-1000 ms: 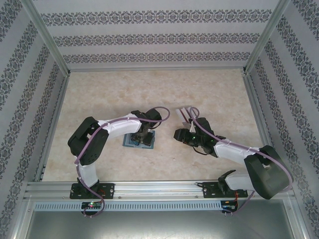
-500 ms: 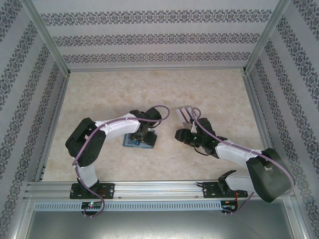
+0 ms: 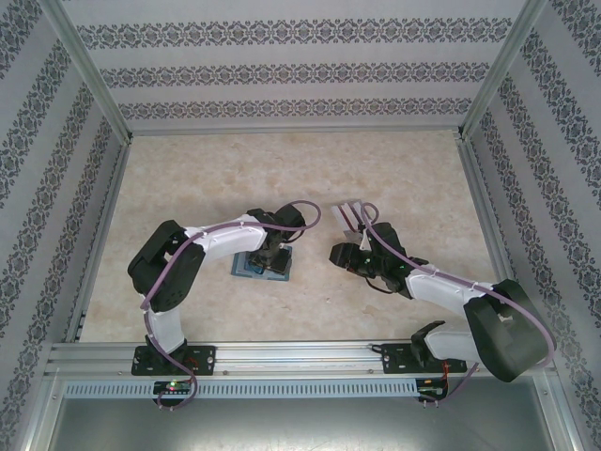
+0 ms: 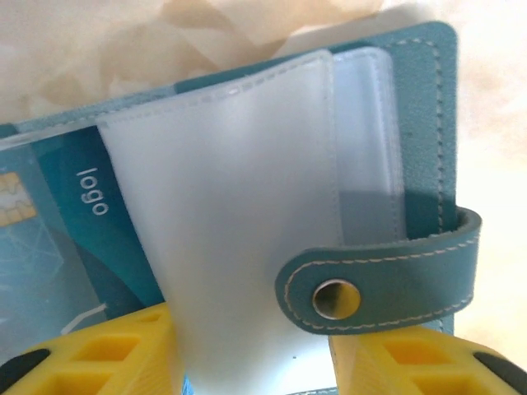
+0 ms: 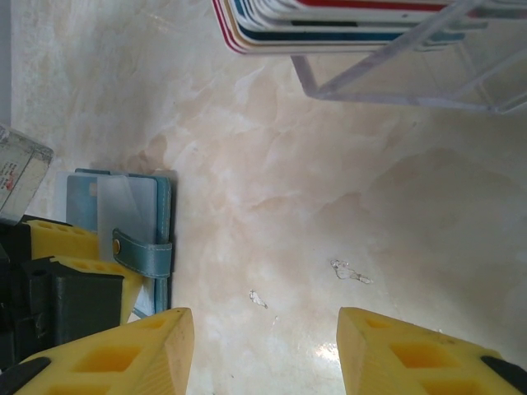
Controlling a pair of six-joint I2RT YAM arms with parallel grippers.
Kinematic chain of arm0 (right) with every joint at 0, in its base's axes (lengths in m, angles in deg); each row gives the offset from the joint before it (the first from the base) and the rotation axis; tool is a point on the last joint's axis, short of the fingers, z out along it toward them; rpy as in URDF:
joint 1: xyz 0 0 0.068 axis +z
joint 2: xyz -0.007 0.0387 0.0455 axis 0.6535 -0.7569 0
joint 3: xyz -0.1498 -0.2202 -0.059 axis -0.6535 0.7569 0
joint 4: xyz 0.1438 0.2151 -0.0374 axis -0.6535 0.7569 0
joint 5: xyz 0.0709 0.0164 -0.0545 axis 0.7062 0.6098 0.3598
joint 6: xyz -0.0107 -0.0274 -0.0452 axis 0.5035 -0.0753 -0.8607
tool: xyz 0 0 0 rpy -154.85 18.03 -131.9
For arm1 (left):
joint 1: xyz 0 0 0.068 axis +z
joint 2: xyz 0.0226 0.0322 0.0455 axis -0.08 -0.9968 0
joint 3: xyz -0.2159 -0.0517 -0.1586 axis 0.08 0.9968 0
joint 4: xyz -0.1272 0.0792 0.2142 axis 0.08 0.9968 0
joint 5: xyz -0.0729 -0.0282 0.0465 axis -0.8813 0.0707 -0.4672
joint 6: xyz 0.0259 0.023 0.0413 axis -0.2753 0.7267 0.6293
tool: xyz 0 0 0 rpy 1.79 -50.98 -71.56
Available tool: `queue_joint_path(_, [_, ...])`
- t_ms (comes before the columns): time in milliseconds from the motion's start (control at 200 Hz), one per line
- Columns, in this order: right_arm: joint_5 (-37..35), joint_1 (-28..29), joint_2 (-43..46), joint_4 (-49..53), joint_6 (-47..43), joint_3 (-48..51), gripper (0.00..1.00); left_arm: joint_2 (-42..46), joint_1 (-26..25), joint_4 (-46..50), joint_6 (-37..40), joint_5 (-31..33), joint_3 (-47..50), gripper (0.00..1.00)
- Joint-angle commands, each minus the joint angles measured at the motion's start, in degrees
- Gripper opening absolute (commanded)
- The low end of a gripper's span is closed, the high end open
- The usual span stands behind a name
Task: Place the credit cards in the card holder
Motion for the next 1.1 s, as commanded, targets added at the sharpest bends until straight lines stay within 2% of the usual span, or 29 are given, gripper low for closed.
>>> queue_joint_path(0, [0.42,-0.72,0.24,0.06,-1.32,0.70,0.50,-1.98,-0.74,2.08,0.79,4.07,0.17,0.43])
queue_joint_path(245, [0.32,-0.72,0.62,0.36,-1.29,0.53,0.51,0.06,-0.74,4.57,1.25,10.09,-0.45,0.38])
queue_joint_path(390, [2.08,-0.46,0.88,0.24,0.52,-0.21,0.50,-0.14,-0.75,4.64,1.12,11.40,-0.01,0.35])
queue_joint_path(605, [5.94,3.10,-0.16,-0.51,5.24,-3.56,0.40,3.62,-0.61,3.24,0.82,13.80,2.08,0.32])
queue_joint_path(789, [6.40,8.41,-4.51,-5.16,11.42,-7.15,0.35,6.69,0.69,2.63,-0.19,16.09,4.04,0.29])
queue_joint_path(1099, [5.41,11.84,-14.51,-6.35,17.47,-17.20,0.33,10.28,4.61,-0.36,-0.57,15.42,8.31,0.27])
